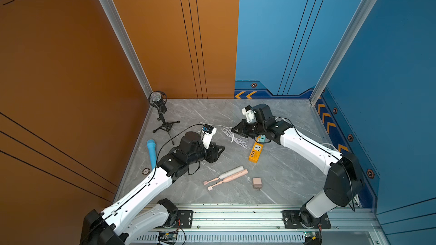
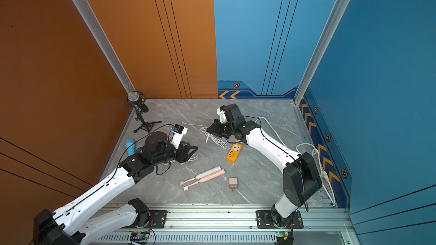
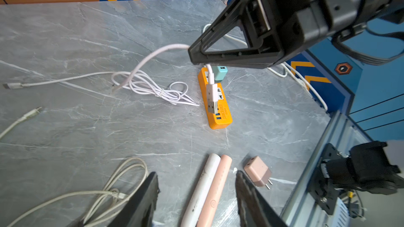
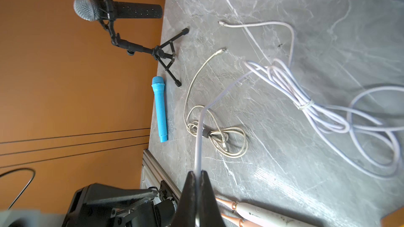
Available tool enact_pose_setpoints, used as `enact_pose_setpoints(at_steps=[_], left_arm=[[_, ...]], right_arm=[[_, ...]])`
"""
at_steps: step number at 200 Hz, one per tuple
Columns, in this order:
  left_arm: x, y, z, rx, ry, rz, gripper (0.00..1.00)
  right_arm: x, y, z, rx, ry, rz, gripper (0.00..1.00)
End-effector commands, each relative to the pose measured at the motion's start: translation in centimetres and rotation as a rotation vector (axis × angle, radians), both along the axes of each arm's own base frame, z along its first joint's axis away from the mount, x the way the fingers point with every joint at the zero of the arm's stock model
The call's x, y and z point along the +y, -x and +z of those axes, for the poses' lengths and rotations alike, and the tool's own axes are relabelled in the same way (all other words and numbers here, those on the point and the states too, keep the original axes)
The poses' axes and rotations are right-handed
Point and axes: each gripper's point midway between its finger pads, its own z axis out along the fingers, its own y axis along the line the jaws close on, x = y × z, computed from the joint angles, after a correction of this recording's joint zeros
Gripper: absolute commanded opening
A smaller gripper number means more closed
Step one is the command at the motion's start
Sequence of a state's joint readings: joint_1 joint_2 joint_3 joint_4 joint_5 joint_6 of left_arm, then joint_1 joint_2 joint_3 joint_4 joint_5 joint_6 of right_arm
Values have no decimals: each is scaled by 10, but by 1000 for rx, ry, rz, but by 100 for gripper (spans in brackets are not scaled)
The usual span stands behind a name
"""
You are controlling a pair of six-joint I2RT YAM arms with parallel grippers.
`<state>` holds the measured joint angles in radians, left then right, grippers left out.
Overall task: Charge the electric toothbrush
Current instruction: Pick up the charging cable from the center of the board.
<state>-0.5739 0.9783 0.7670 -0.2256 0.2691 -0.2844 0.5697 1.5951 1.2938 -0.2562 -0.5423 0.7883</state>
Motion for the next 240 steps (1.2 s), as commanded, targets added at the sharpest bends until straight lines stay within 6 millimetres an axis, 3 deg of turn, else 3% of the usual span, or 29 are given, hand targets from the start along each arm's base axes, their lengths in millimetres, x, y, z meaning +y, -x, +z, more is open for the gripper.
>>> enact_pose_setpoints(at_steps=[1, 46, 69, 118, 140, 173, 196, 240], left_arm=[[-13, 18, 0, 108, 90, -102, 59], [-32, 6, 10, 133, 131, -147, 55], [-45, -4, 28, 76, 226, -189, 54], [-58, -15, 32, 58, 267, -224, 50], [-58, -22, 36, 48, 293, -214, 46], [-62, -24, 36, 43, 289, -228, 32], [-62, -29, 34, 40, 283, -217, 29], [-69, -33, 42, 14, 284, -238, 14]], right_arm=[[3, 12, 31, -159, -94, 148, 0], [0, 24, 50, -237, -219, 249, 0], [2, 31, 55, -256, -246, 286, 0], [4, 38, 58, -283, -265, 321, 0], [5, 39, 62, -301, -277, 329, 0], [8, 38, 67, -313, -313, 329, 0], [9, 38, 69, -320, -317, 330, 0], [9, 39, 64, -314, -305, 332, 0]])
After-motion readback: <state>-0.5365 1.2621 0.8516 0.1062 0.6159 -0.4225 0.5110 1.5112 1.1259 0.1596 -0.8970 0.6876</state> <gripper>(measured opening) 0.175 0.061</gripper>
